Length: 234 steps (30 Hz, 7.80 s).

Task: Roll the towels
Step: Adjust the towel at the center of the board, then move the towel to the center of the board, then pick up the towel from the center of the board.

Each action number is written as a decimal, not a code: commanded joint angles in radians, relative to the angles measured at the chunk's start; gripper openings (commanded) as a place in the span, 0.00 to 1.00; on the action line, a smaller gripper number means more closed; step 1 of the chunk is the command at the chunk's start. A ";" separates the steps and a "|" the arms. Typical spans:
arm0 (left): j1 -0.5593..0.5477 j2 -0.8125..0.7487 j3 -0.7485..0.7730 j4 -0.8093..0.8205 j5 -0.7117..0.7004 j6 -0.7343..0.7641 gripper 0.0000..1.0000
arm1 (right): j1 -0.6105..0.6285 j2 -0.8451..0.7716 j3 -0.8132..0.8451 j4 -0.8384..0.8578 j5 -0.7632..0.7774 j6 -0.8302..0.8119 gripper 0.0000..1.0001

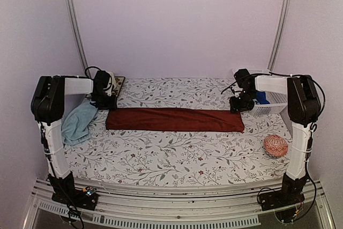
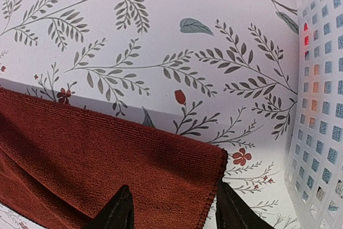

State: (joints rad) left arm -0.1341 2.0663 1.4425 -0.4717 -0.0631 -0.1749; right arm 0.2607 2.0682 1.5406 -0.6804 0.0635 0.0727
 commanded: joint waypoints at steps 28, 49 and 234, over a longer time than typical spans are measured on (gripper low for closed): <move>0.012 -0.005 -0.026 0.021 0.021 -0.025 0.32 | 0.027 0.049 -0.056 0.115 0.130 0.184 0.30; 0.015 -0.042 -0.073 0.047 -0.033 -0.042 0.00 | 0.023 0.044 -0.031 0.083 0.191 0.145 0.02; -0.133 -0.235 -0.092 -0.100 -0.262 -0.115 0.97 | 0.053 -0.084 -0.270 0.212 -0.202 0.325 0.49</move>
State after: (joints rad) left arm -0.2501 1.8824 1.3365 -0.5583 -0.3233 -0.3042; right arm 0.3260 1.9560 1.2816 -0.5316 -0.1192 0.3241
